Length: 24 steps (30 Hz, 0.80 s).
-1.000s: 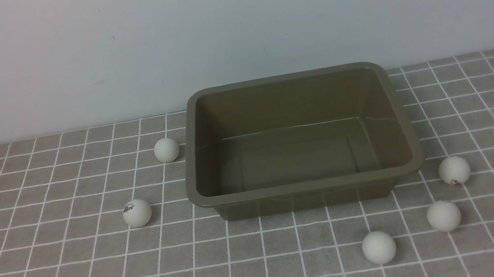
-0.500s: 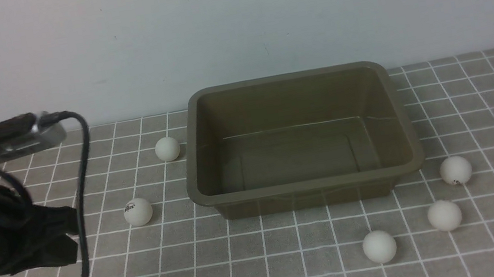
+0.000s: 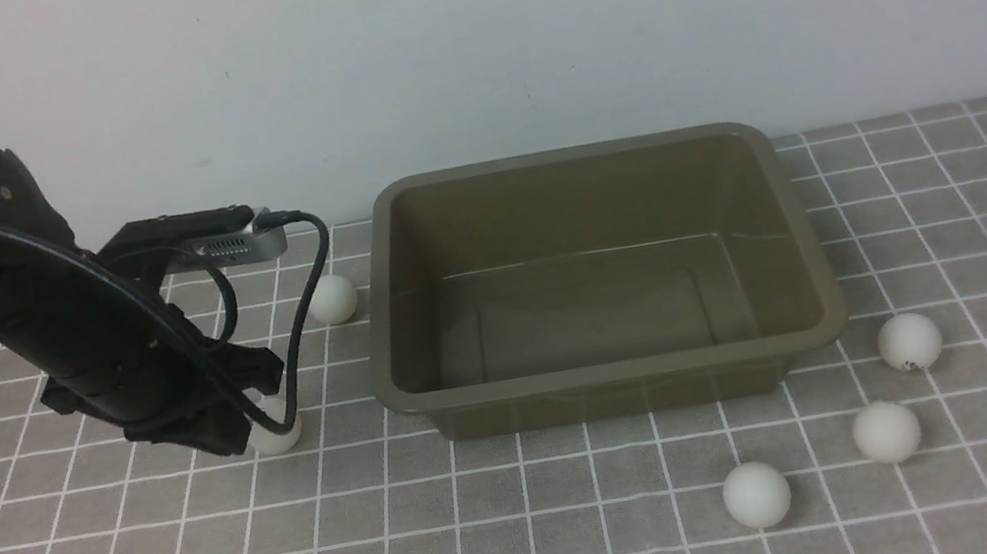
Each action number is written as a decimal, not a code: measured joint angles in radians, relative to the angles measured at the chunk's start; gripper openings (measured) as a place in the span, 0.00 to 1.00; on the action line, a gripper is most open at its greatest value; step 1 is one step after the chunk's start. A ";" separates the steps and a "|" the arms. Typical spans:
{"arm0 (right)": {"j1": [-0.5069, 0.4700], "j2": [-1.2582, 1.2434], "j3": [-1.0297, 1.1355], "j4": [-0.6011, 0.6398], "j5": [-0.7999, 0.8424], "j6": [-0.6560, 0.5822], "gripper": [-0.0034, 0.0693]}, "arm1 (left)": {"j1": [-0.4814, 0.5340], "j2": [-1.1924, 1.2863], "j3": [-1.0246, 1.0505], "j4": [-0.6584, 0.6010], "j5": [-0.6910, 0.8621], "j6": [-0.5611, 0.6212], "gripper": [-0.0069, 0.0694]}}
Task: Put the table tennis balls into the box on the grey coffee tablecloth.
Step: 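Reach for and grasp a ping pong ball on the table beside the basket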
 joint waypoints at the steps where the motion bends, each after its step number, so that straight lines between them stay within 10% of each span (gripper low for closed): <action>1: -0.006 0.000 0.000 0.023 -0.006 -0.020 0.03 | 0.000 0.005 -0.003 0.001 -0.027 0.008 0.10; 6: -0.008 0.000 0.000 0.076 -0.047 -0.050 0.03 | 0.000 0.039 -0.005 0.000 -0.154 0.110 0.22; 15: -0.008 0.000 0.000 0.078 -0.080 -0.053 0.03 | -0.001 0.181 -0.010 -0.065 -0.235 0.179 0.72; 24: -0.056 0.108 -0.074 0.041 -0.125 -0.011 0.03 | -0.001 0.188 -0.064 -0.065 -0.204 0.171 0.55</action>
